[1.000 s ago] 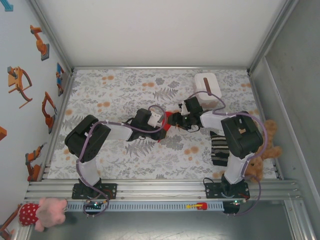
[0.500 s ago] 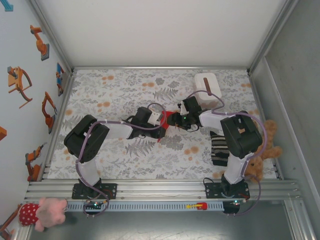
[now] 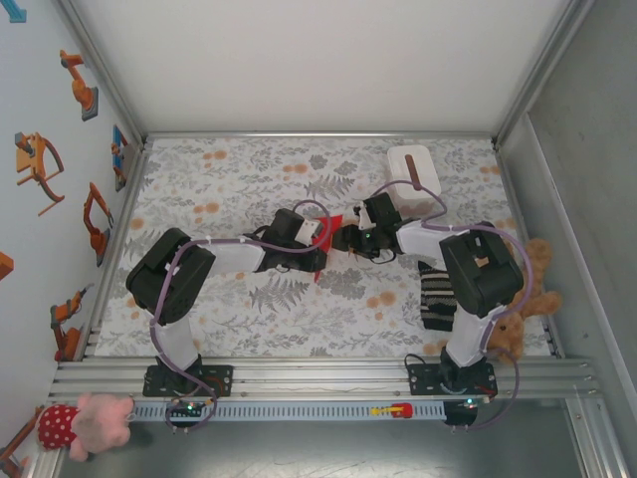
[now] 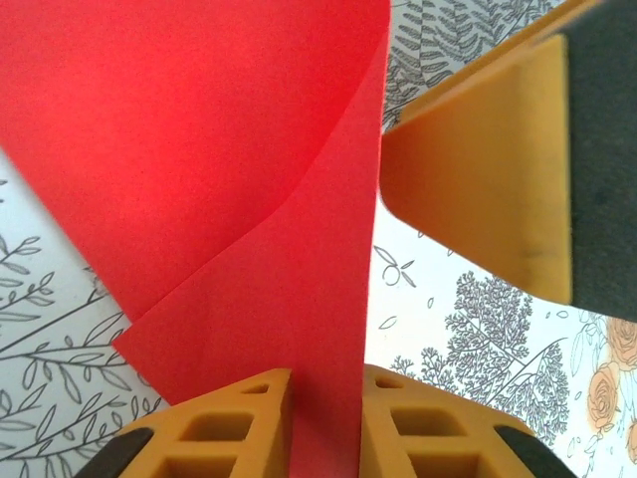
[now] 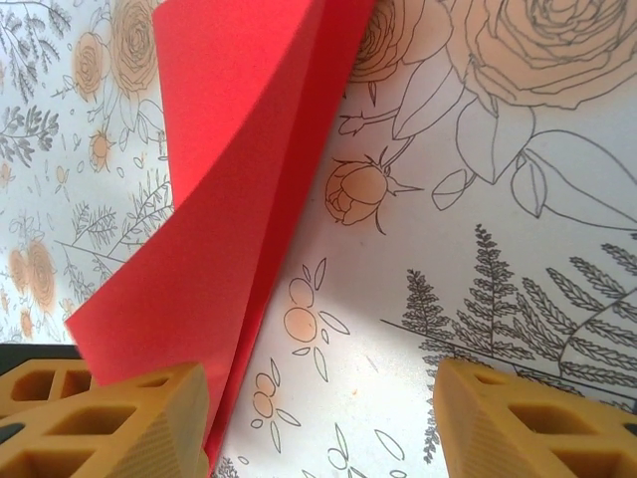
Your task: Fold a paper plane with a square sheet of paper (pick it up from the middle)
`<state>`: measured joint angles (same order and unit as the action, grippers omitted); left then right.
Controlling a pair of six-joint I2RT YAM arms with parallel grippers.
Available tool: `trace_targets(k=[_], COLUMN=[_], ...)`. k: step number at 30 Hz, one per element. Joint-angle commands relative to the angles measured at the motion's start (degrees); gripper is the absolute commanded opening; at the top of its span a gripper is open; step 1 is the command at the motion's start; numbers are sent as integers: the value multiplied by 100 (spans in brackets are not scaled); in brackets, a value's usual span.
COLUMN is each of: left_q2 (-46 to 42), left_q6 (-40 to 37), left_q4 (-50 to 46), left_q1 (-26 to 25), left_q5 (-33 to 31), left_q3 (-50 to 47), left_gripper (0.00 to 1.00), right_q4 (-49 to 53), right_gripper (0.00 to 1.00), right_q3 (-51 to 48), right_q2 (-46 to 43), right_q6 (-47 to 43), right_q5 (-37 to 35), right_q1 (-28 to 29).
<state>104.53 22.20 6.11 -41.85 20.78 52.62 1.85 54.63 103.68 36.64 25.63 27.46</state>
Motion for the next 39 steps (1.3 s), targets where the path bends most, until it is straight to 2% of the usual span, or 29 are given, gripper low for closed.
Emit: trace_targets(k=[1, 6, 11, 15, 20, 25, 29, 39], left_q2=[-230, -432, -755, -837, -633, -313, -119, -442], left_q6=[-205, -590, -1072, -1634, -2056, -1935, -1730, -1818], left_q4=[-181, -43, 138, -154, -230, 49, 295, 121], left_q1=[31, 11, -76, -290, -429, -399, -386, -464], left_q5=[-45, 39, 103, -225, -533, -259, -19, -378], left_q3=[38, -125, -279, -184, -117, -112, -131, -104], left_gripper=[19, 15, 14, 13, 12, 11, 10, 10], right_q4=[-158, -606, -552, -470, -259, 223, 470, 674], right_gripper=[61, 61, 61, 62, 62, 63, 63, 58], right_q3=[-357, -884, -907, -858, -971, -1077, -1133, -1457], right_q2=[-499, -1237, -1464, -1516, -1867, -2284, -2378, -2716], right_q6=[122, 471, 719, 1185, 1762, 1543, 1252, 1106], right_q5=[-306, -172, 106, 286, 6, -543, -648, -592], right_q1=[47, -297, -471, -543, -654, -652, -654, -517])
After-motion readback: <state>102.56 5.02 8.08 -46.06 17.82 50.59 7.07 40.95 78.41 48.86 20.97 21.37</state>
